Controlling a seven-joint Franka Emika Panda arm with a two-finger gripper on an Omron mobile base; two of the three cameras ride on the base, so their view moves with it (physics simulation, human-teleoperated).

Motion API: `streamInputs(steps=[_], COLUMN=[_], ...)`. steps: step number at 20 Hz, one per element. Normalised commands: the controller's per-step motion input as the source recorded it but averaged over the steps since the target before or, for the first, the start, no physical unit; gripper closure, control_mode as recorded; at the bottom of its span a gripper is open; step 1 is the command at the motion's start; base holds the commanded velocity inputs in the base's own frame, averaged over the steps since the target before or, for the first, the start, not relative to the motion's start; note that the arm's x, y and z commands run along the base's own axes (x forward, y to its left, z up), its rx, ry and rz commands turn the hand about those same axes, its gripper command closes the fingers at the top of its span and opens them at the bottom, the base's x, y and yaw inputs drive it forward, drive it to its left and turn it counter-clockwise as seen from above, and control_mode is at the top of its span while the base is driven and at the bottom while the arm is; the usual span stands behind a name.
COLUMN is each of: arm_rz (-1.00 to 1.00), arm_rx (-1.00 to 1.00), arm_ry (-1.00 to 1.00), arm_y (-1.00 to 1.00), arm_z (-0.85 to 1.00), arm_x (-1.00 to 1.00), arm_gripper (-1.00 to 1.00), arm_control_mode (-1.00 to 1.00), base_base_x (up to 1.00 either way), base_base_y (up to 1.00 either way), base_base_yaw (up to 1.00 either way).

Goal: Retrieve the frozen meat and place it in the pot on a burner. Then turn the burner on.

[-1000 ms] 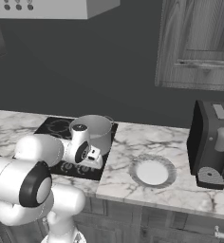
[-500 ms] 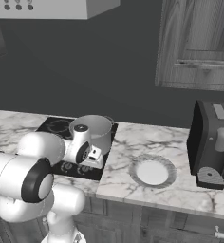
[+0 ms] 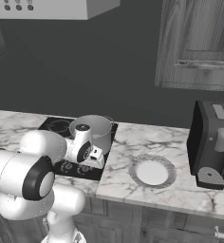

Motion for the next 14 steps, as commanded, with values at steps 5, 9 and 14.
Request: streamInputs(steps=[5,9,14], arm_rz=[0.08,0.17,0.3], arm_rx=[0.0,0.0,0.0], arm_ry=[-0.06,-0.04,0.0], arm_y=[0.02,0.01,-0.14], arm_z=[-0.29,-0.32,-0.53], arm_x=[-0.36,-0.62,-0.35], arm_gripper=[1.0,1.0,1.0], arm_control_mode=[-1.0,-1.0,-1.0], base_base_x=[0.0,0.0,0.0], base_base_y=[0.0,0.0,0.0], base_base_yaw=[0.0,0.0,0.0])
